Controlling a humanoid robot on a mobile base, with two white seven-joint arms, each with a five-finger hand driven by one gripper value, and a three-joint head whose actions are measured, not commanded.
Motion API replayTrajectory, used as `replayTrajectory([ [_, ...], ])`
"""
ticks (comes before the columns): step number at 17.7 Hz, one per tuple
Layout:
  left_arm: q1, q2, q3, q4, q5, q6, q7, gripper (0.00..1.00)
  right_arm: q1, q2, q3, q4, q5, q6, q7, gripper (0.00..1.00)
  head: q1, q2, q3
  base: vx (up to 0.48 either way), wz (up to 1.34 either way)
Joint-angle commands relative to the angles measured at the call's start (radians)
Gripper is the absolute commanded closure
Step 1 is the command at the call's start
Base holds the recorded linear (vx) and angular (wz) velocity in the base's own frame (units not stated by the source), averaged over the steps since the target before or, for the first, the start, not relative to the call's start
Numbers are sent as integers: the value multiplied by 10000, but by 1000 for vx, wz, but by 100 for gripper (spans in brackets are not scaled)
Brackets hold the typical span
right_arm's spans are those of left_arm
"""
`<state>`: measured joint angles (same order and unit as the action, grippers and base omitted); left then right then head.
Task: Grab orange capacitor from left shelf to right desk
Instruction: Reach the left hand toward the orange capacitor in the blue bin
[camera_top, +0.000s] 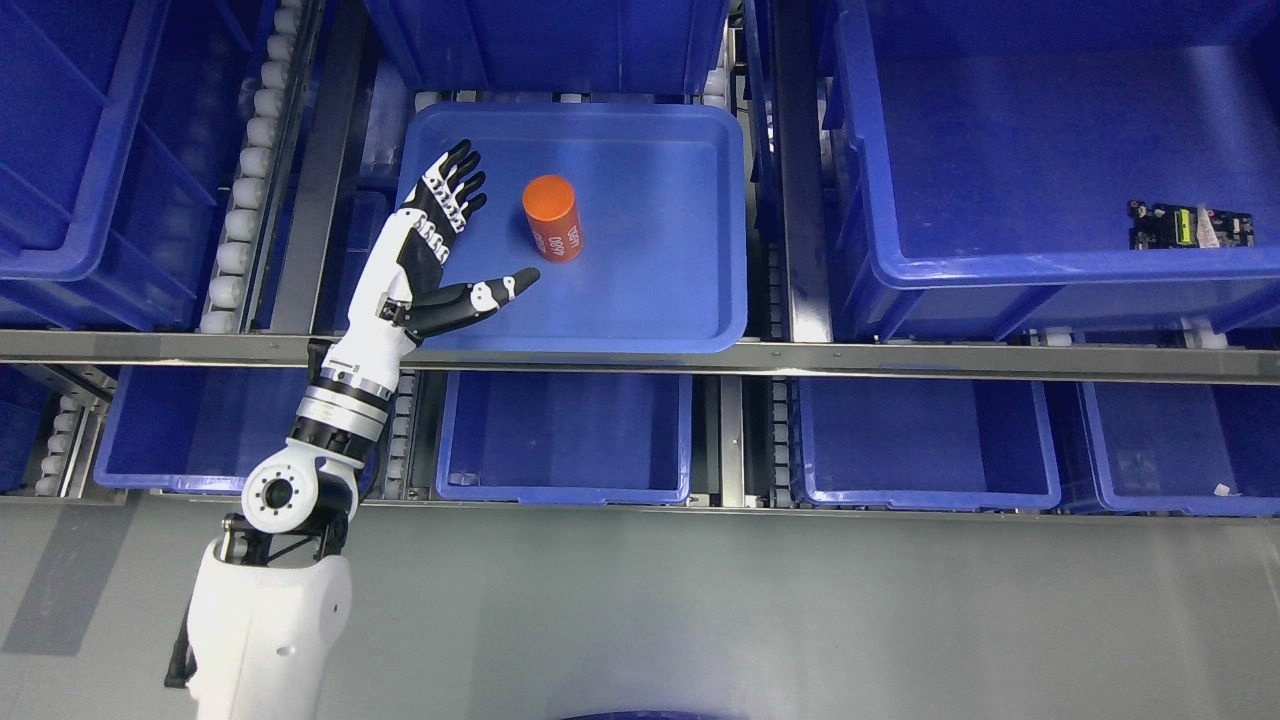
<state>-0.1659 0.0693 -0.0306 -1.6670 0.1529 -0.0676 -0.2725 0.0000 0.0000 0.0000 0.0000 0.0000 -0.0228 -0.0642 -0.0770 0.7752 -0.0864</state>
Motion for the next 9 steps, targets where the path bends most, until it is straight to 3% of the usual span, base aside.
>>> replayTrajectory([
  [1, -947, 105, -627, 1343, -761, 123, -21, 0, 230, -175, -107, -175, 61, -3, -3, 0, 0, 0, 0, 0, 0],
  [9, -1669, -33, -1181, 2449, -1529, 139, -21, 0, 215, -175, -107, -175, 61, -3, -3, 0, 0, 0, 0, 0, 0],
])
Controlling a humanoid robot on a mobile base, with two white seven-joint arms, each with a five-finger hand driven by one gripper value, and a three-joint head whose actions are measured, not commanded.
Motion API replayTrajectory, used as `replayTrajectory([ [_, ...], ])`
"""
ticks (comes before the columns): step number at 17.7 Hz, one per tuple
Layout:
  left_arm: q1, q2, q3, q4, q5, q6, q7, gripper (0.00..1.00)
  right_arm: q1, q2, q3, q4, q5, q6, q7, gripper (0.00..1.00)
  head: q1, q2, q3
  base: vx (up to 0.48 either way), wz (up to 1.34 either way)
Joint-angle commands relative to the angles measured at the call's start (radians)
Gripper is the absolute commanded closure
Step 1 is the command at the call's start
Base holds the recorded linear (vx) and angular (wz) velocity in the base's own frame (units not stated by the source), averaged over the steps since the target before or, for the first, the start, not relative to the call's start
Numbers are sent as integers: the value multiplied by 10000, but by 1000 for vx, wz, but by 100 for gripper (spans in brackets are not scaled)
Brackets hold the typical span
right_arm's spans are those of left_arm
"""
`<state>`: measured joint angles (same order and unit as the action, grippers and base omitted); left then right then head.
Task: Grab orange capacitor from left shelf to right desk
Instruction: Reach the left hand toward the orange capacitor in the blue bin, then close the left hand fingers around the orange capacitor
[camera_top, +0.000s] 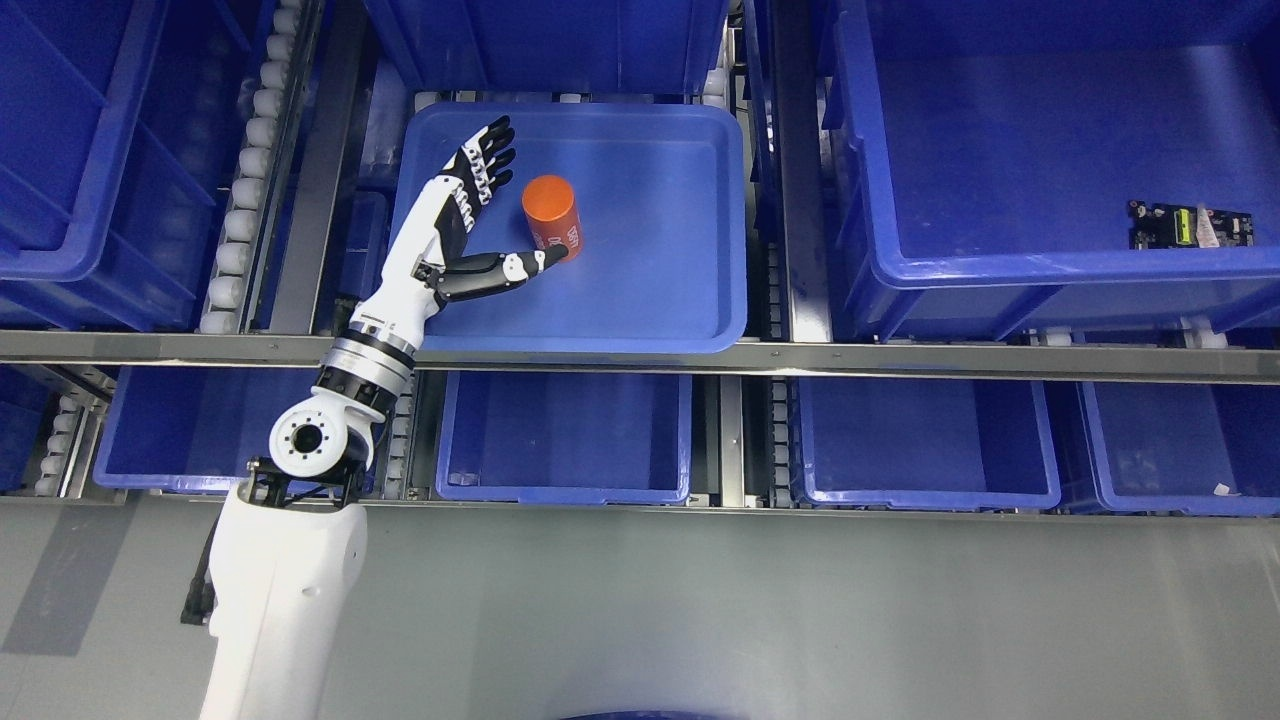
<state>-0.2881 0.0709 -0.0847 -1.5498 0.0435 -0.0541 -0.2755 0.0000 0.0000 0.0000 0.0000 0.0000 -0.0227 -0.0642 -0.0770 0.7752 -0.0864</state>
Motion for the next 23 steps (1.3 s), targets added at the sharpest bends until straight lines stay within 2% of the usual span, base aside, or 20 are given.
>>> replayTrajectory([
  [1, -463, -49, -672, 1353, -450, 4, 9, 0, 230, -175, -108, -175, 61, -3, -2, 0, 0, 0, 0, 0, 0],
  [8, -969, -187, -779, 2151, -511, 4, 9, 1, 230, -175, -108, -175, 61, -3, -2, 0, 0, 0, 0, 0, 0],
  [13, -1015, -203, -810, 2397, -496, -27, -6, 8, 230, -175, -108, -175, 61, -3, -2, 0, 0, 0, 0, 0, 0],
  [20, -1016, -325, -641, 2428, -481, -394, -6, 34, 215, -175, -108, -175, 61, -3, -2, 0, 0, 0, 0, 0, 0],
  [23, -1016, -534, -458, 2428, -481, -640, -6, 49, 230, -175, -108, -175, 61, -3, -2, 0, 0, 0, 0, 0, 0],
])
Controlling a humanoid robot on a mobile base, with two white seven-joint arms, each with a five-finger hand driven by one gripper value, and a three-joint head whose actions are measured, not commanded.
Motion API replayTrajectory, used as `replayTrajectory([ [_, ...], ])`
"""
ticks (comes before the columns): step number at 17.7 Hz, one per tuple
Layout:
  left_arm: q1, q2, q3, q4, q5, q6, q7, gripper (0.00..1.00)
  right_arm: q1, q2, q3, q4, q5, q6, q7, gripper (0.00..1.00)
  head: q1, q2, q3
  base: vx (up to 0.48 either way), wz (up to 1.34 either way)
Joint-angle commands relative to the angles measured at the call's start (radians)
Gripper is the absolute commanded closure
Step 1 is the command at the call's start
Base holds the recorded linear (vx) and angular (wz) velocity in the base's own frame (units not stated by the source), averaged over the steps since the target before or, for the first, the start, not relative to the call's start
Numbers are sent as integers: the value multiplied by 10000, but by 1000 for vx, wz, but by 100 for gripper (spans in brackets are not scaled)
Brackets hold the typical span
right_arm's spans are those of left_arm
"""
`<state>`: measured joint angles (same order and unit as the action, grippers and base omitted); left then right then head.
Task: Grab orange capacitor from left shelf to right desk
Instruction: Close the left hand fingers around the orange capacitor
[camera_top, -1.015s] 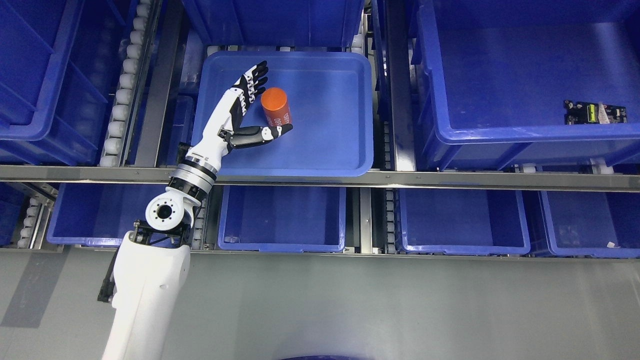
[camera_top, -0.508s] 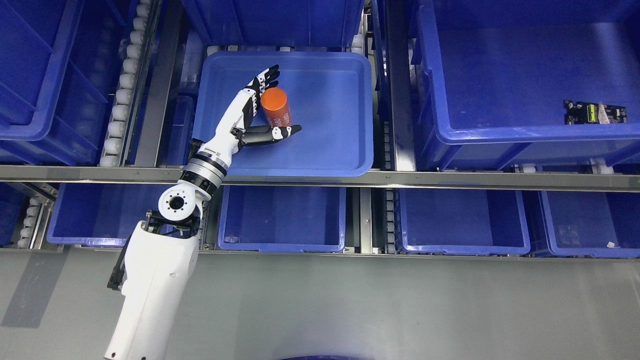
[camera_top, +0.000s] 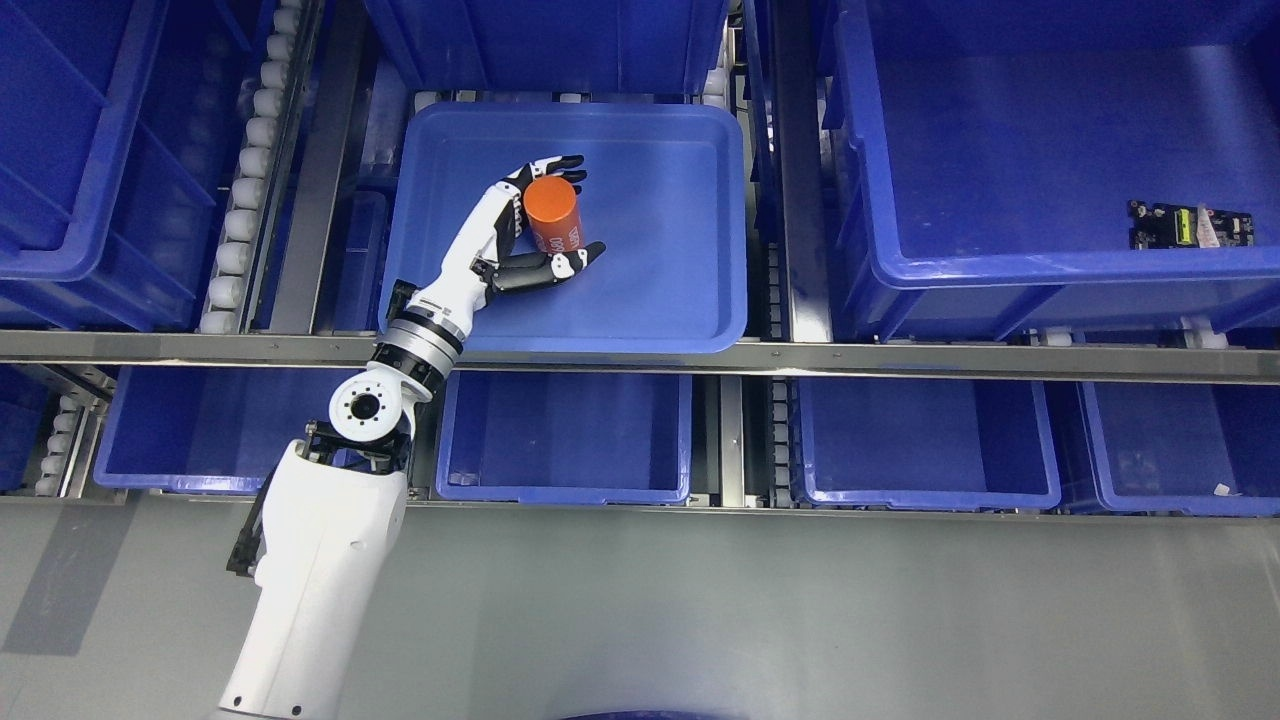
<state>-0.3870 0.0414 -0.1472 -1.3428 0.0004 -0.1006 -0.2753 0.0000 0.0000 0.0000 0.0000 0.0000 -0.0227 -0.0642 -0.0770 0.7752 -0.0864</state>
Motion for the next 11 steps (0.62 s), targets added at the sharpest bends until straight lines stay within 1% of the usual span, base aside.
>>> replayTrajectory([
  [1, -11, -239, 199, 374, -50, -175, -8, 52, 230, -175, -107, -175, 61, -3, -2, 0, 0, 0, 0, 0, 0],
  [4, -11, -239, 275, 359, -50, -206, -8, 61, 214, -175, -107, -175, 61, -3, -2, 0, 0, 0, 0, 0, 0],
  [7, 51, -239, 566, 374, -35, -420, -8, 75, 229, -175, -107, -175, 61, -3, -2, 0, 0, 0, 0, 0, 0],
  [8, 66, -239, 628, 374, -35, -512, -8, 79, 230, -175, -107, -175, 61, -3, -2, 0, 0, 0, 0, 0, 0],
  [9, 97, -239, 644, 374, -4, -650, -8, 85, 230, -175, -107, -175, 61, -3, -2, 0, 0, 0, 0, 0, 0],
  [10, 97, -239, 705, 374, -4, -788, -8, 89, 214, -175, -107, -175, 61, -3, -2, 0, 0, 0, 0, 0, 0],
  [11, 127, -239, 857, 374, 11, -1017, -8, 94, 214, -175, -107, -175, 61, -3, -2, 0, 0, 0, 0, 0, 0],
])
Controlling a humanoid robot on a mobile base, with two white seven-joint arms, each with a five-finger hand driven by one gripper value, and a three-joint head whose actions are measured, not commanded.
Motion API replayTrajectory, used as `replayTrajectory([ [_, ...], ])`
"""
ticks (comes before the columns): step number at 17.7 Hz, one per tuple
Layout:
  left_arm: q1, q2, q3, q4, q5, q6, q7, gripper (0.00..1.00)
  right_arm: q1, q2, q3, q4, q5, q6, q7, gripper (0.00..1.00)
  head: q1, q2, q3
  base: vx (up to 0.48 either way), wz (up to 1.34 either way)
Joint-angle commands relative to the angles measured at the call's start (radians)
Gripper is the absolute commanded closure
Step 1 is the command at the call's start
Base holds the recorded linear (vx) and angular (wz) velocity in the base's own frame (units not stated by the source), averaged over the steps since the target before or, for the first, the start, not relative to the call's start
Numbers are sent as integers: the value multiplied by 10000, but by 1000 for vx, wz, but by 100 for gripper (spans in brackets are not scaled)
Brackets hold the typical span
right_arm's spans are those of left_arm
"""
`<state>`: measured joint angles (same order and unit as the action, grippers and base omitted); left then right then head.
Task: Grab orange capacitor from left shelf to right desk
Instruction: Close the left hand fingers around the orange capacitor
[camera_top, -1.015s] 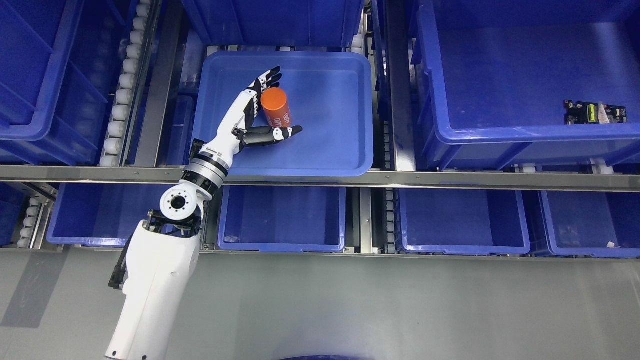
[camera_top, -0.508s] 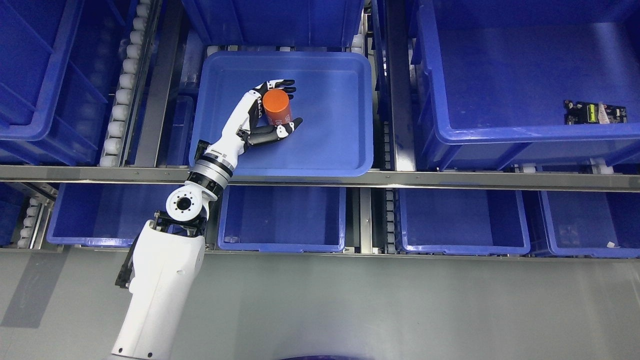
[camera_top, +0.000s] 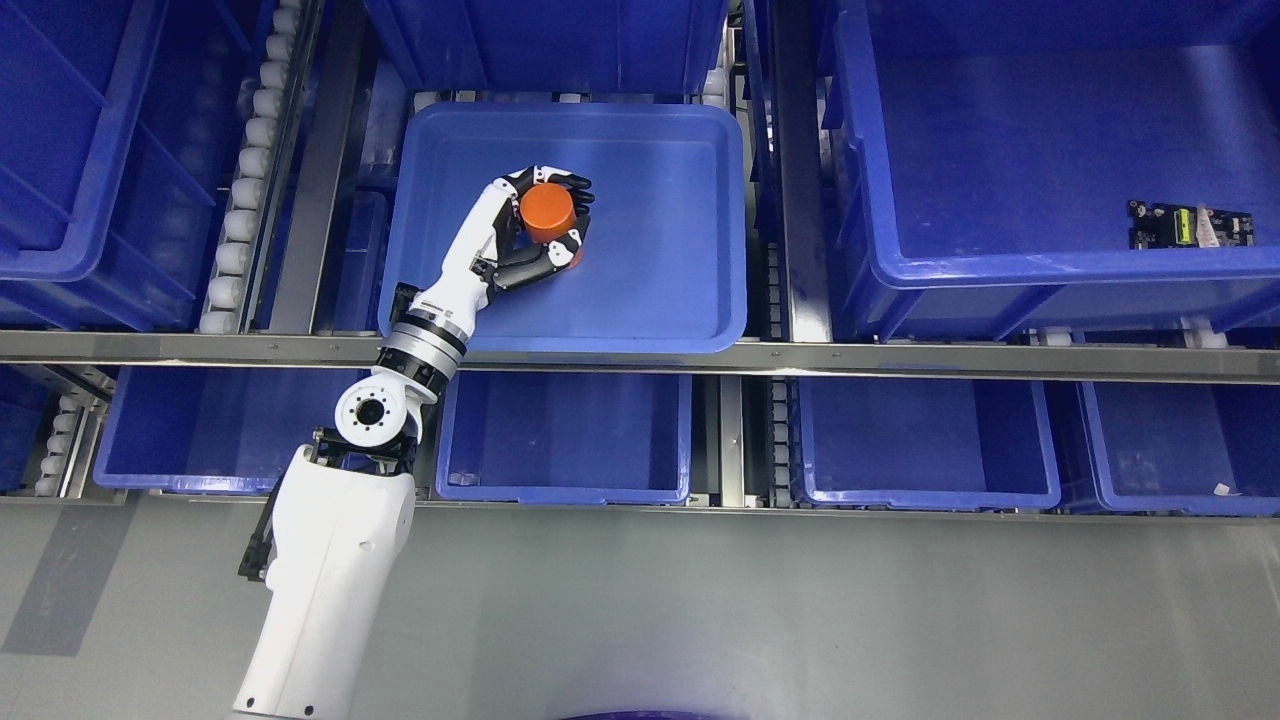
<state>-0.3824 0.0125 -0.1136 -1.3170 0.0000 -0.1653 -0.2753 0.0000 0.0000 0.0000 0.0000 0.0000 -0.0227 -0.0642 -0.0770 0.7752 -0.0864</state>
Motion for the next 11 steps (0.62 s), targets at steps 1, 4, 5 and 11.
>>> replayTrajectory([
  [1, 81, 49, 613, 116, 30, -554, -8, 98, 230, -175, -107, -174, 61, -3, -2, 0, 0, 0, 0, 0, 0],
  [4, 97, 49, 660, 100, 76, -724, 7, 100, 215, -175, -107, -174, 61, -3, -2, 0, 0, 0, 0, 0, 0],
  [5, 81, 49, 675, 70, 168, -861, 7, 100, 230, -175, -107, -174, 61, -3, -2, 0, 0, 0, 0, 0, 0],
  [11, 97, 49, 676, -1217, 1163, -1506, 297, 99, 230, -175, -107, -174, 61, -3, -2, 0, 0, 0, 0, 0, 0],
])
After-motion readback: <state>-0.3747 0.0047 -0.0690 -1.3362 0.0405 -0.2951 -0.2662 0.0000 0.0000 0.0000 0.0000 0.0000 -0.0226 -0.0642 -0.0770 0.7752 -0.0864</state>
